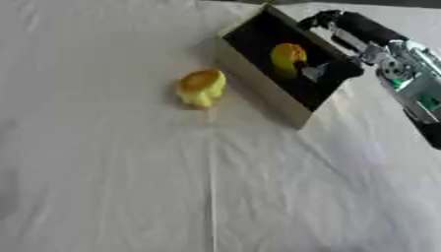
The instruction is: Pick up objects on the table and place them in the box.
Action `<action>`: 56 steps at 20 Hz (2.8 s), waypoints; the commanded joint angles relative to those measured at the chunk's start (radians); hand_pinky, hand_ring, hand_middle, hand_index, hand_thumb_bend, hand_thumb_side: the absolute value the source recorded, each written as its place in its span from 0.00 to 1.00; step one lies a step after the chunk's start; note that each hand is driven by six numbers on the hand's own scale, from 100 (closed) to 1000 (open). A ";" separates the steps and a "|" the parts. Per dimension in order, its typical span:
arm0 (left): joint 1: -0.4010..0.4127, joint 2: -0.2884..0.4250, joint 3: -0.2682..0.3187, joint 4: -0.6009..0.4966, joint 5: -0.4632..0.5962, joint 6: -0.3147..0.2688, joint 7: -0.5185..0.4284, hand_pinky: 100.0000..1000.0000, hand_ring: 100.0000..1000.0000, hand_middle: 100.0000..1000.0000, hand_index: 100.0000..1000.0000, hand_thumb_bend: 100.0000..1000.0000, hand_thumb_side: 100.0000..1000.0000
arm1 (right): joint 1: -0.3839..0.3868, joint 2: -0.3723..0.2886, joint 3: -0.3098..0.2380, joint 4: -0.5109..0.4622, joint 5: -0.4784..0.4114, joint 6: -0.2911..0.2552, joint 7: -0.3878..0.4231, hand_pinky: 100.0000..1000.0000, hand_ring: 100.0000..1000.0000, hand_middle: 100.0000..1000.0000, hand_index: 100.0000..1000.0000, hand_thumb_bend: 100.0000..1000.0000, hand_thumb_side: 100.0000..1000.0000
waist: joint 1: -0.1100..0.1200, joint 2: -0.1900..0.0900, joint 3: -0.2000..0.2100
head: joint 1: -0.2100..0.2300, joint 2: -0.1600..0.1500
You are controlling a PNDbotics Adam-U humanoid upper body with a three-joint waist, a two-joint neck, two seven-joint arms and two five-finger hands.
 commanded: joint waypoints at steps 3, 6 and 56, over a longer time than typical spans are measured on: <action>-0.007 0.014 0.004 -0.016 0.006 0.002 -0.004 0.88 0.80 0.80 0.88 0.00 0.61 | -0.035 -0.028 -0.050 -0.142 -0.110 0.037 -0.016 0.88 0.86 0.74 0.86 0.02 0.18 | 0.003 -0.025 -0.001 | 0.004 -0.003; -0.008 0.015 0.004 -0.016 0.007 0.002 -0.004 0.88 0.80 0.80 0.88 0.00 0.61 | -0.072 -0.026 -0.047 -0.247 -0.186 0.054 0.003 0.88 0.86 0.74 0.86 0.00 0.14 | 0.001 -0.027 0.001 | 0.000 0.000; -0.033 -0.002 -0.007 -0.016 0.024 0.004 -0.017 0.89 0.80 0.80 0.88 0.00 0.61 | -0.260 0.337 0.183 0.240 0.149 -0.208 0.193 0.84 0.80 0.61 0.71 0.00 0.00 | -0.009 -0.001 0.036 | -0.031 -0.008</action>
